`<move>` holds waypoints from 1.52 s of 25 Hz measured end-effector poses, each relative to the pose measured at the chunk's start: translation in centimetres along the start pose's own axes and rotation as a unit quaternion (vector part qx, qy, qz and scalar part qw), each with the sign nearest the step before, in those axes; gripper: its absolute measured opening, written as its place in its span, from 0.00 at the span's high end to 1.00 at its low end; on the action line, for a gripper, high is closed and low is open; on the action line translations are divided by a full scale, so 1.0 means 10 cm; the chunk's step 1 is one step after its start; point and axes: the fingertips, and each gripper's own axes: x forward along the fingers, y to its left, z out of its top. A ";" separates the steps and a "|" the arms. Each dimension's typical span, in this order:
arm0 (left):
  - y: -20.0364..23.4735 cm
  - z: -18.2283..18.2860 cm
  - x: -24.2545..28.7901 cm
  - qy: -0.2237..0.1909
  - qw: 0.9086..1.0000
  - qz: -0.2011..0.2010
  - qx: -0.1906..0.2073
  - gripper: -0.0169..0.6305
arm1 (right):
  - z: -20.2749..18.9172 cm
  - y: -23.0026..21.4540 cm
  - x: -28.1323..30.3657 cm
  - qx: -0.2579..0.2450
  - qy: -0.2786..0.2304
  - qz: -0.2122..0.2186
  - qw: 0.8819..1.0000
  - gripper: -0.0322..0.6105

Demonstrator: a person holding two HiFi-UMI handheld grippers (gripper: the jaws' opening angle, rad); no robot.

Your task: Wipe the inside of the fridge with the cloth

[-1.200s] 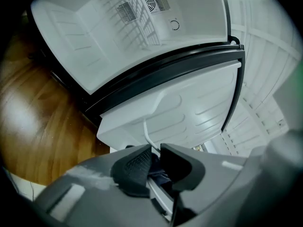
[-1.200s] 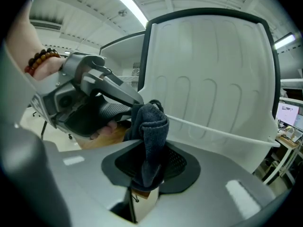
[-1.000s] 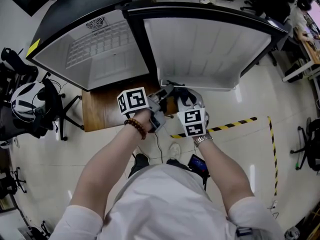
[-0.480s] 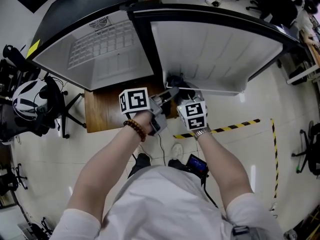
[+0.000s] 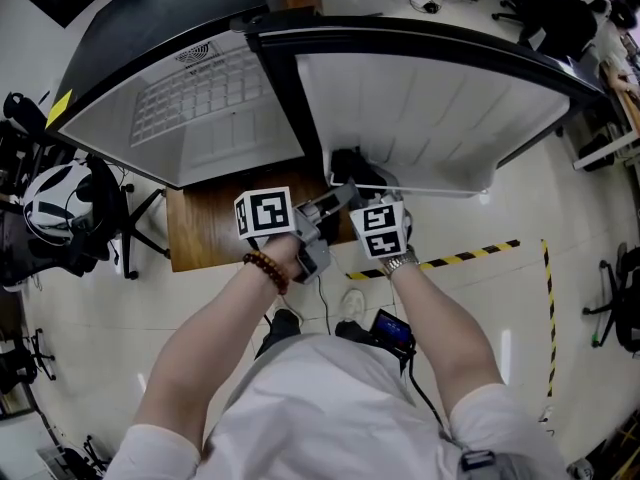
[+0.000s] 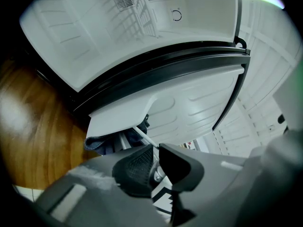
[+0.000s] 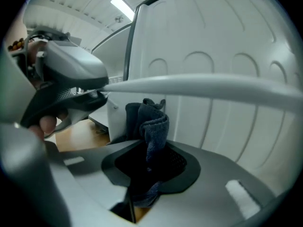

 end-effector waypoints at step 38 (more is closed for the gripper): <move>-0.02 -0.04 0.01 -0.018 1.000 -0.024 -0.007 0.91 | -0.53 -1.83 -1.21 0.077 0.042 -0.249 0.965 0.81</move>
